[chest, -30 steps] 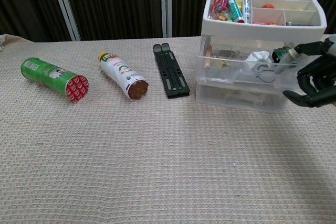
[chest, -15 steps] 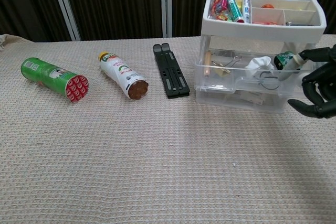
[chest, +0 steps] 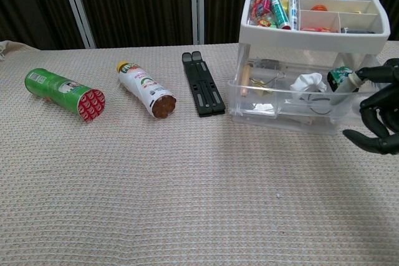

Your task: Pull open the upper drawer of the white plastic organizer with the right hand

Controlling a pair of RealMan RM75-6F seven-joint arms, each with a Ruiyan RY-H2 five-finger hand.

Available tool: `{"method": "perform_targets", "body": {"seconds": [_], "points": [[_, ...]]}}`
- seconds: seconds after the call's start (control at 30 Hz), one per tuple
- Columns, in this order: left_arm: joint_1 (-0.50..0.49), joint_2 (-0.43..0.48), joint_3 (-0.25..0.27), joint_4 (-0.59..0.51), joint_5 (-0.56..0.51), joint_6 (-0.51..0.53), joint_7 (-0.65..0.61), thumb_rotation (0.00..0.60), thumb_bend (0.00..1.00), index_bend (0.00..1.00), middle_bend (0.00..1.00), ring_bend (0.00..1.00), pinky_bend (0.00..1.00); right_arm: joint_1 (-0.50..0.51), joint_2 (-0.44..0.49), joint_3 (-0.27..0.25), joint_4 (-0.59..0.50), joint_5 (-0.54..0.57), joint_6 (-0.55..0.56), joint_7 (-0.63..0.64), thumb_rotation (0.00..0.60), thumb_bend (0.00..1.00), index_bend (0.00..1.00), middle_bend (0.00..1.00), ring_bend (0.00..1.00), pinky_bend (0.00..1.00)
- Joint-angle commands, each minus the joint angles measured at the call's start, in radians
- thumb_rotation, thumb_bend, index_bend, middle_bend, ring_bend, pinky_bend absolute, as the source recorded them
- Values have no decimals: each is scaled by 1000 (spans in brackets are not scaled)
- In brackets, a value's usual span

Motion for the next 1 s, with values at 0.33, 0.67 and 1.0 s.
{"method": "perform_targets", "body": {"seconds": [0.33,0.67,1.0], "points": [[-1,1,-2,1,-2,0,-4,600,18,0,0,0,0,-20,-14,-11,14,-49,23,13,600,251,94,739,811,672],[0,2,-4,2,-6,2,-7,600,18,0,0,0,0,-40,13,-18,-38,-143,73,-32,600,128,236,799,856,674],[1,3,-5,2,-3,6,-8,600,19,0,0,0,0,24,54,146,-170,-71,50,-292,600,54,218,848,901,676]]}}
